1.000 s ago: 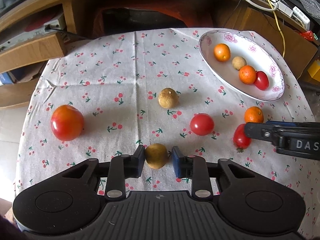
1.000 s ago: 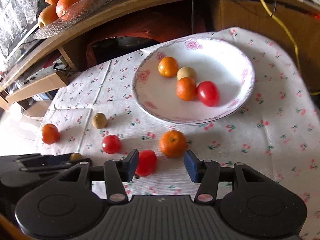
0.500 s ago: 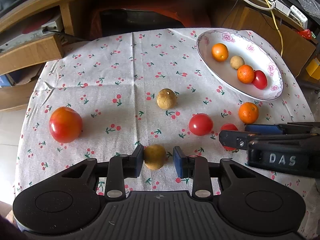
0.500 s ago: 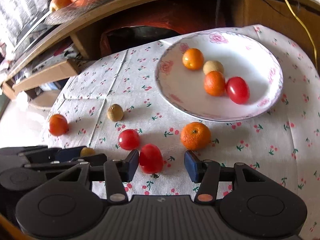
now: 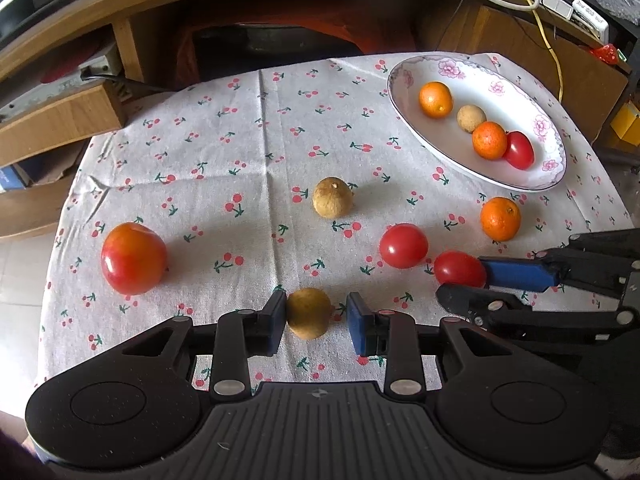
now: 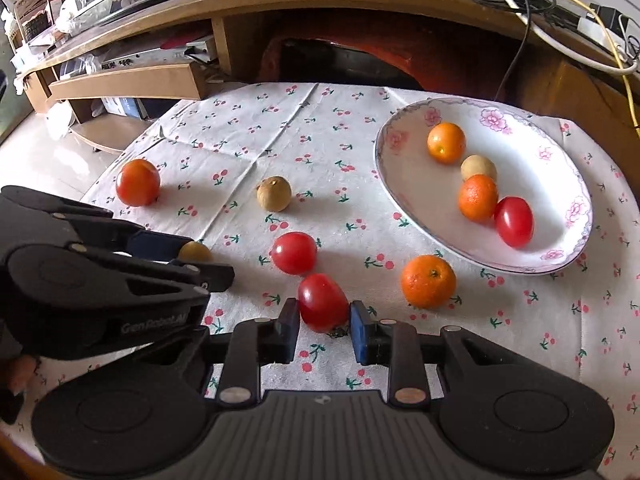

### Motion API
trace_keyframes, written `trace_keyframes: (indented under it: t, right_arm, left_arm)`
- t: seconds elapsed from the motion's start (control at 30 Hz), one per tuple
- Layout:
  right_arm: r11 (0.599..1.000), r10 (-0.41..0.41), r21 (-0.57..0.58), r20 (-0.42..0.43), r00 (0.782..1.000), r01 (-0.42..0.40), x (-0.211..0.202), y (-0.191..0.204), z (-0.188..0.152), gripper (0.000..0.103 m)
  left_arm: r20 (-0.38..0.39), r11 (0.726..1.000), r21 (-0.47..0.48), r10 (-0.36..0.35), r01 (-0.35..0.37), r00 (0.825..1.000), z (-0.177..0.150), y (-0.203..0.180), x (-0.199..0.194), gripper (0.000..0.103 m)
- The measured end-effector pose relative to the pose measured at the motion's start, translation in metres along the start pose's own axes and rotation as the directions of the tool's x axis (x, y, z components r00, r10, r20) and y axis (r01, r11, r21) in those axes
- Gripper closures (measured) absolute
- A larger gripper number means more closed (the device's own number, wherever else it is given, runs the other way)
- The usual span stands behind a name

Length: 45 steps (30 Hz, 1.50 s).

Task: Organize fruits
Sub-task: 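Carry the brown fruit with the left tool while the right tool carries the tomato to the bowl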

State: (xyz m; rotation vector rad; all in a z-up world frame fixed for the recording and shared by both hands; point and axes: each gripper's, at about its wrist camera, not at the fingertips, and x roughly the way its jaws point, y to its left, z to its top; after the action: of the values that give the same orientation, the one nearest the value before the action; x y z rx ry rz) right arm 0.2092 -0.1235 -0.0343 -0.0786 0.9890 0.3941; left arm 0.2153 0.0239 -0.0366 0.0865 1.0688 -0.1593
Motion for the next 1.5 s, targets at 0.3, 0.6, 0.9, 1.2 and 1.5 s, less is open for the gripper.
trace_keyframes:
  t: [0.3,0.6,0.9,1.2,1.5]
  right_arm:
    - [0.999,-0.014,0.03,0.013,1.0,0.013,-0.017,-0.011,-0.006,0.074]
    - [0.997,-0.021,0.08,0.047,0.999,0.017,-0.057,-0.019,-0.032,0.074]
    - [0.995,-0.051,0.085,-0.017,0.999,0.052,-0.068,-0.019,-0.074,0.074]
    - [0.996,-0.065,0.05,-0.043,0.997,0.068,-0.062,-0.019,-0.087,0.074]
    - [0.998,-0.053,0.043,-0.045,0.998,0.055,-0.057,-0.021,-0.086,0.073]
  left_arm:
    - [0.018,1.0,0.006,-0.013,0.013,1.0,-0.003,-0.004,-0.011,0.073]
    - [0.05,0.999,0.007,-0.048,0.047,0.998,-0.017,-0.012,-0.04,0.073]
    - [-0.006,0.993,0.076,-0.087,0.087,0.996,-0.052,-0.043,-0.047,0.073]
    - [-0.026,0.988,0.136,-0.068,0.071,0.997,-0.065,-0.058,-0.04,0.07]
    - [-0.024,0.987,0.139,-0.08,0.082,0.997,-0.066,-0.052,-0.038,0.049]
